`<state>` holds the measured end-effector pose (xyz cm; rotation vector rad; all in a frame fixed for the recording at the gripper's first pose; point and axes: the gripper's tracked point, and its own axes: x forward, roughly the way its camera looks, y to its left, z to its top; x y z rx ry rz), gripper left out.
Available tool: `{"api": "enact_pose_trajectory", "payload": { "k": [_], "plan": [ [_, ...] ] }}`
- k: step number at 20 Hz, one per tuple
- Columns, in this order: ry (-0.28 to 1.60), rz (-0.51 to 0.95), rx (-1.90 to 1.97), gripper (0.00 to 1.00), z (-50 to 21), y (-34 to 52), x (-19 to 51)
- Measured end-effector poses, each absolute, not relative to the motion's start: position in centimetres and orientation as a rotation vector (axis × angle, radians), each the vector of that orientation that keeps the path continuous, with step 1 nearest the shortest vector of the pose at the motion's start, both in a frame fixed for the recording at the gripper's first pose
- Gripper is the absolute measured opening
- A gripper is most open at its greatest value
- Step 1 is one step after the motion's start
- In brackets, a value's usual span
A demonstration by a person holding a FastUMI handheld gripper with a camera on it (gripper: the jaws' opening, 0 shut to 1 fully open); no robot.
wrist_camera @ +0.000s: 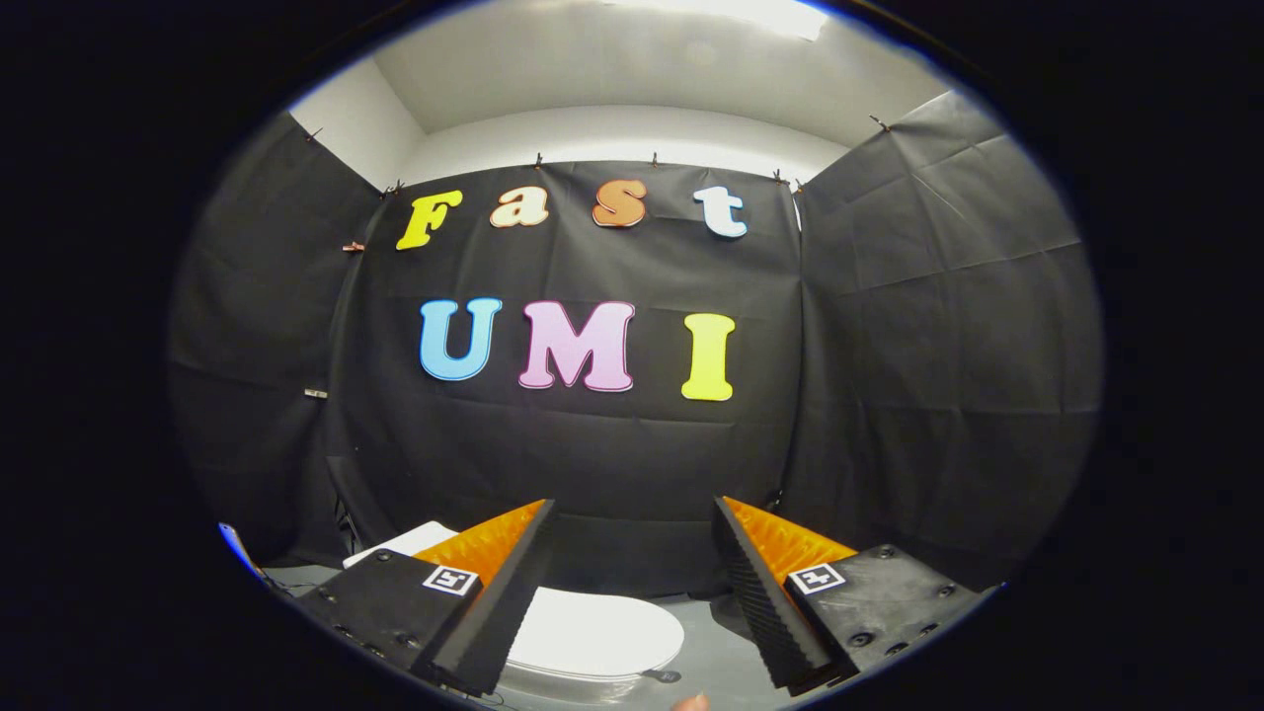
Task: Open the toilet lid.
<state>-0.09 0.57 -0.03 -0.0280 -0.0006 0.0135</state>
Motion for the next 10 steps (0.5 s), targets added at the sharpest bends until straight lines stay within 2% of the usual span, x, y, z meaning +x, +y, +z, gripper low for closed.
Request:
{"api": "enact_pose_trajectory", "payload": {
  "k": [10],
  "plan": [
    [0.007, -0.013, -0.025, 0.98, -0.76, -0.12, 0.46]
  ]
}}
